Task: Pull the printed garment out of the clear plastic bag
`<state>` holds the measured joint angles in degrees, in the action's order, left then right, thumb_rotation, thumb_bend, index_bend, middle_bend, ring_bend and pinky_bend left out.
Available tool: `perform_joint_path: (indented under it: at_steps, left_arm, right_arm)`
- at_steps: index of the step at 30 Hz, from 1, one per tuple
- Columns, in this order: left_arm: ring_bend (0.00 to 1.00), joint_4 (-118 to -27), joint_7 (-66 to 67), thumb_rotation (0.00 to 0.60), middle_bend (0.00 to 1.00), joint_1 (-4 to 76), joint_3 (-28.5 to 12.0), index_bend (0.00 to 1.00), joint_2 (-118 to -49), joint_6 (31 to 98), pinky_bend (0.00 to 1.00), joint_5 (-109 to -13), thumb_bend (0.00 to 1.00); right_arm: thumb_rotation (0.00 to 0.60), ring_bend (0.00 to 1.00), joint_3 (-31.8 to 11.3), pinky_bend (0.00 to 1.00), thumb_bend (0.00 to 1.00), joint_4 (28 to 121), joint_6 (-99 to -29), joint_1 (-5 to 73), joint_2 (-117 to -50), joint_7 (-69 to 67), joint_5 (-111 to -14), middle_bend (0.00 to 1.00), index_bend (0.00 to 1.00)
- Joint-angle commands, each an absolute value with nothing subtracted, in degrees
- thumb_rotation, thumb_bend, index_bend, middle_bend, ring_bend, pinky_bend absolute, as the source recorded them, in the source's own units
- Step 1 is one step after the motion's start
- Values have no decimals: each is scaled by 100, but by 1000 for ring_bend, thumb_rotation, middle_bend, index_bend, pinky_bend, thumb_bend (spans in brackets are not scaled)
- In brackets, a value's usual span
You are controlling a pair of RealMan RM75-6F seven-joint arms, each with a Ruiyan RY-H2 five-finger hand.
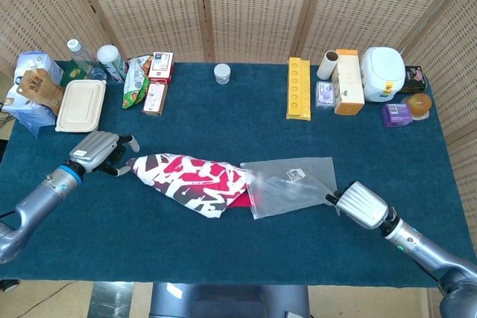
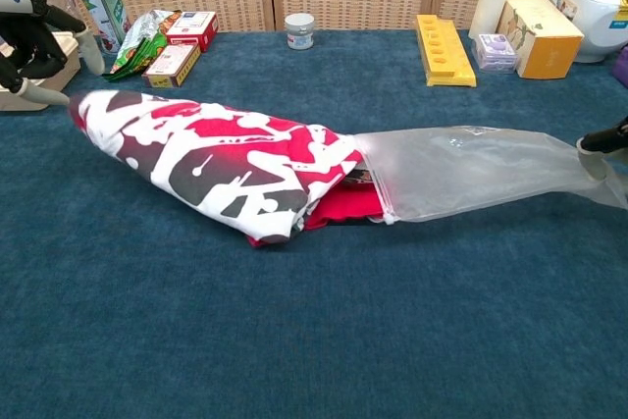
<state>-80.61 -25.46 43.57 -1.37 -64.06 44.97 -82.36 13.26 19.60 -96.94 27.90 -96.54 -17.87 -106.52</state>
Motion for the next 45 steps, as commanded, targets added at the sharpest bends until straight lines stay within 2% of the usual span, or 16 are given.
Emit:
perform_joint_path:
  at_steps: [1,4,7,11,15,20,24,31,42,45]
  left_arm:
    - [68,-8384,-2597,600,210,4230,-115,0,-6159,4682,262,-8313,105]
    - [1,-8607,-2540,600,110,4113,-125,0,-6011,4830,170,-8282,86]
    - [0,-8744,-2465,594,87,4018,-149,0,-5939,4964,141,-8237,82]
    - [0,-9002,-2354,584,87,3802,-177,0,-5817,5275,140,-8189,83]
    - [0,-9232,-2252,575,87,3593,-199,0,-5727,5593,146,-8156,85]
    - [0,-9626,-1682,599,87,3016,-175,0,-5666,6447,172,-7998,151]
    - [0,-9817,-1088,600,87,2464,-45,0,-5741,7081,180,-7815,165]
    - [0,-9914,-525,598,87,1575,221,0,-5975,8013,186,-7749,164]
    - [8,-10072,-263,599,87,624,405,69,-6024,9083,188,-7993,164]
    - [12,-10078,-249,599,88,510,415,74,-6080,9204,188,-8087,164]
  right_arm:
    - [511,693,1175,775,127,2195,-9726,2769,-9626,-1769,-10512,488,235]
    - [391,589,1096,692,59,2509,-9719,2781,-9516,-1704,-10454,411,183]
    - [317,532,1059,613,34,2782,-9693,2785,-9395,-1619,-10431,373,162]
    - [267,482,986,543,29,3366,-9674,2764,-9108,-1468,-10380,338,139]
    - [263,450,878,508,29,3870,-9657,2727,-8854,-1382,-10273,314,130]
    - [261,439,510,493,42,4787,-9614,2542,-8407,-1400,-9780,305,127]
    - [247,416,215,476,113,5654,-9270,2271,-8006,-1206,-9139,304,147]
    - [253,385,-47,448,170,6911,-8541,1855,-7394,-918,-8153,292,202]
    - [256,359,-144,418,195,7694,-8761,1174,-7082,-428,-7716,296,208]
    - [277,340,-112,411,195,7822,-8779,1058,-7025,-316,-7704,288,209]
